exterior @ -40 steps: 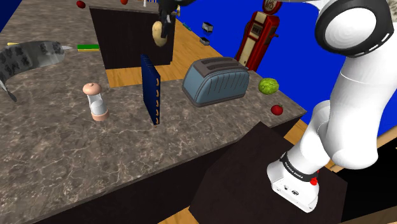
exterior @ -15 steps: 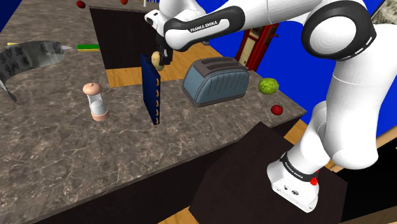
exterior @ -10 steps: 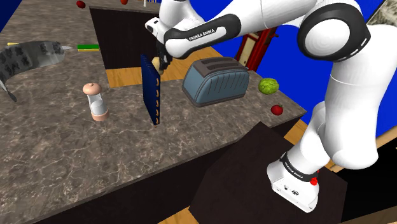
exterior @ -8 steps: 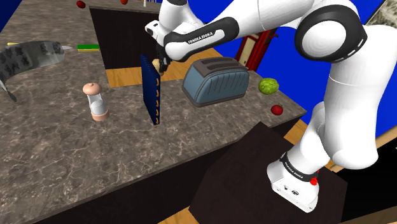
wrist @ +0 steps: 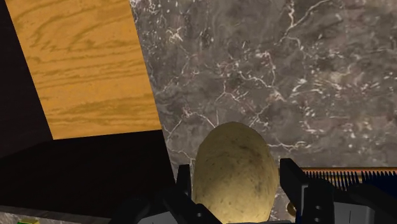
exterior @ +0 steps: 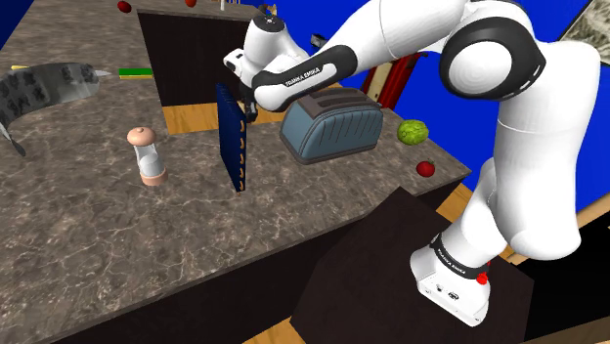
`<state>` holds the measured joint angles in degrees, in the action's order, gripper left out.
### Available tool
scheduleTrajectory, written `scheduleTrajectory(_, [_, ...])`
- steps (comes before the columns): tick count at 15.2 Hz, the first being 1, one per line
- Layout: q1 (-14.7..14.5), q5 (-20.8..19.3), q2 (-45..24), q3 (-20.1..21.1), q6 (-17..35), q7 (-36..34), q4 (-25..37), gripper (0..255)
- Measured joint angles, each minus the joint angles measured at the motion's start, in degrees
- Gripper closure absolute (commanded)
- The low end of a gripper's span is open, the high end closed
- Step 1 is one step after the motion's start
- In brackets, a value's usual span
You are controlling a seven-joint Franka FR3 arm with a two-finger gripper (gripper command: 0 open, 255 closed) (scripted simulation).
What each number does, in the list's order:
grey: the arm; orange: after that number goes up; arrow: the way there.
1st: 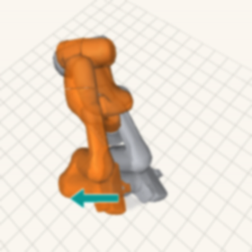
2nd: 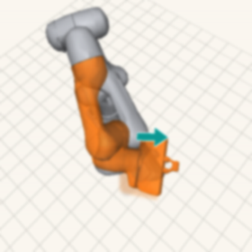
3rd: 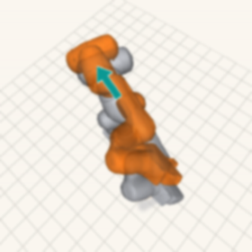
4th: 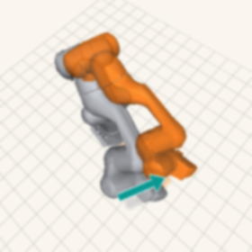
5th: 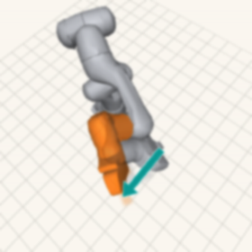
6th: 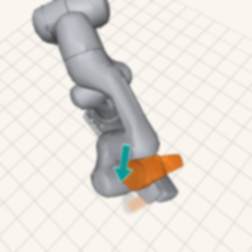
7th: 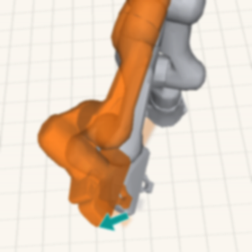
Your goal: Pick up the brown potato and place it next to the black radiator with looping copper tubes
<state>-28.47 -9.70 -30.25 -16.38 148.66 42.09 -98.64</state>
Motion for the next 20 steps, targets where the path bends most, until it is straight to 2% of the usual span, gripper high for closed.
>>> scheduleTrajectory(12, [0.54,0.21,-5.23,-0.02,6.97,-1.36,-0.47,255])
scheduleTrajectory(16, [0.04,0.18,-6.01,-0.90,12.61,-2.50,-1.67,255])
scheduleTrajectory(18, [1.14,0.79,-8.29,-0.50,17.39,-1.92,-0.40,255])
scheduleTrajectory(19, [0.86,1.12,-8.52,-0.83,20.20,-2.17,-1.03,255])
scheduleTrajectory(20, [0.36,0.92,-7.87,-1.10,20.42,-2.07,-3.22,255])
